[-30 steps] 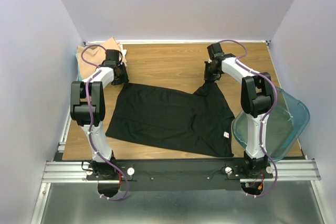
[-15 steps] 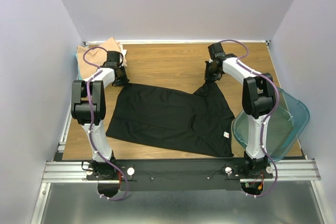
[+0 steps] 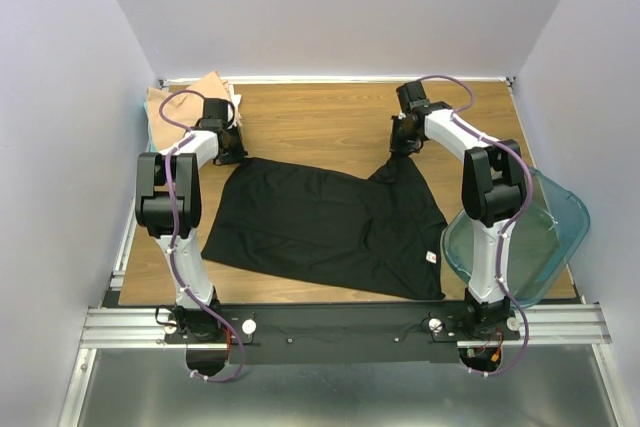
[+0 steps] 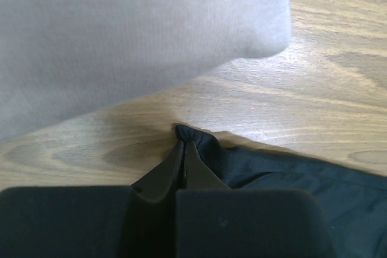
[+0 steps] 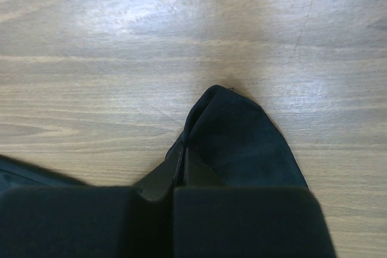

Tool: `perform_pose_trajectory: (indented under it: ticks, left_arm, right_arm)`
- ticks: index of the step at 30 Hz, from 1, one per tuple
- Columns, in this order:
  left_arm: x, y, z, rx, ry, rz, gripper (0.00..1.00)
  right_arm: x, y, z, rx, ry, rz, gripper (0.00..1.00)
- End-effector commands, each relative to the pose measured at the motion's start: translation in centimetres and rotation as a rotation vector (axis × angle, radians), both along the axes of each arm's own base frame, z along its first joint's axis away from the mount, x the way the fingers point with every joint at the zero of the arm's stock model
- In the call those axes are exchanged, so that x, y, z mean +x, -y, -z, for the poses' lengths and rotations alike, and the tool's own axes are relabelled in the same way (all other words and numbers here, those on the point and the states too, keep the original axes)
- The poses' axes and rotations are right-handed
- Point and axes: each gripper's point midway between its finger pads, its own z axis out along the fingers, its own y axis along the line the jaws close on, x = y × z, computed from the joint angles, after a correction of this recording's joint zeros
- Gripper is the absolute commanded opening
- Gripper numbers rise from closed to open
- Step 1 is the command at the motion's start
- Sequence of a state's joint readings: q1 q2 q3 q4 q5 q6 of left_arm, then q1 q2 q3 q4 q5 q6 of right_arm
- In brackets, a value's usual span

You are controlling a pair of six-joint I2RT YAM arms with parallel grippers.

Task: Fold and stack the t-shirts
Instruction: Fold the tshirt

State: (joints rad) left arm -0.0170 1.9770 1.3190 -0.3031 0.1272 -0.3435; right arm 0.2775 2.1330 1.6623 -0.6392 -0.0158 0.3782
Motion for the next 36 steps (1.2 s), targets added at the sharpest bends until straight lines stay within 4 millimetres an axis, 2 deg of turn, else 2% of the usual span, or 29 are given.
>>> perform_pose_trajectory:
  ticks: [1, 2, 7, 8, 9, 10, 11, 13, 16, 18, 21, 22, 23, 24, 25, 26, 29, 30, 32, 33, 36]
  left_arm:
    - [1.7, 0.6, -0.4, -0.031, 0.023, 0.037, 0.00]
    - [2.1, 0.6, -0.6, -0.031, 0.028, 0.042, 0.00]
    - [4.1, 0.7, -1.5, -0.035, 0.049, 0.060, 0.00]
    - [4.8, 0.9, -2.0, -0.045, 0.066, 0.072, 0.00]
    - [5.2, 1.1, -2.3, -0.053, 0.077, 0.077, 0.00]
    - [5.6, 0.1, -2.5, -0.062, 0.084, 0.059, 0.00]
    - [6.4, 0.3, -3.1, -0.079, 0.105, 0.070, 0.00]
    - [7.4, 0.3, -4.1, -0.097, 0.138, 0.077, 0.00]
    - [8.2, 0.4, -4.8, -0.139, 0.164, 0.088, 0.00]
    - [8.2, 0.5, -5.5, -0.170, 0.183, 0.099, 0.00]
    - [7.9, -0.1, -6.3, -0.182, 0.215, 0.100, 0.00]
    - [7.9, -0.2, -6.4, -0.180, 0.225, 0.106, 0.00]
    - [7.4, -0.6, -6.4, -0.173, 0.224, 0.109, 0.00]
    - [7.1, -0.7, -6.4, -0.171, 0.226, 0.118, 0.00]
    - [6.8, -0.9, -6.4, -0.166, 0.227, 0.121, 0.00]
    - [6.3, -1.2, -6.6, -0.162, 0.233, 0.134, 0.00]
    - [5.3, -1.4, -6.9, -0.154, 0.236, 0.166, 0.00]
    - [4.9, -1.6, -6.7, -0.150, 0.226, 0.164, 0.00]
    - [4.3, -2.0, -6.6, -0.137, 0.209, 0.160, 0.00]
    - [4.0, -2.3, -6.3, -0.124, 0.195, 0.156, 0.00]
    - [3.3, -2.9, -6.2, -0.101, 0.180, 0.132, 0.00]
  right_arm:
    - [1.8, 0.1, -2.0, 0.012, 0.048, 0.031, 0.00]
    - [1.8, 0.3, -1.6, 0.010, 0.038, 0.036, 0.00]
    - [4.5, 1.1, -2.9, 0.023, 0.082, 0.067, 0.00]
    - [4.7, 1.3, -2.6, 0.020, 0.075, 0.071, 0.00]
    - [5.7, 1.3, -3.7, 0.029, 0.105, 0.075, 0.00]
    - [6.2, 1.3, -3.9, 0.032, 0.114, 0.074, 0.00]
    - [6.4, 1.3, -3.5, 0.029, 0.107, 0.071, 0.00]
    - [7.8, 1.4, -4.8, 0.037, 0.143, 0.074, 0.00]
    - [8.4, 1.7, -5.2, 0.032, 0.146, 0.077, 0.00]
    - [8.5, 1.8, -6.5, 0.034, 0.163, 0.078, 0.00]
    - [7.4, 2.0, -7.0, 0.041, 0.149, 0.079, 0.00]
    - [6.9, 1.9, -8.3, 0.049, 0.165, 0.079, 0.00]
    - [6.3, 1.9, -8.7, 0.060, 0.158, 0.082, 0.00]
    - [5.1, 2.0, -8.0, 0.060, 0.126, 0.083, 0.00]
    - [4.5, 2.0, -8.4, 0.067, 0.123, 0.084, 0.00]
    - [3.5, 1.9, -9.7, 0.083, 0.131, 0.083, 0.01]
    - [0.5, 1.9, -10.1, 0.110, 0.088, 0.079, 0.01]
    - [-0.9, 1.9, -9.0, 0.111, 0.045, 0.078, 0.00]
    - [-2.6, 1.7, -9.2, 0.133, 0.017, 0.075, 0.01]
    - [-4.0, 1.9, -9.2, 0.130, -0.002, 0.077, 0.01]
    - [-6.0, 1.8, -10.3, 0.138, -0.004, 0.084, 0.01]
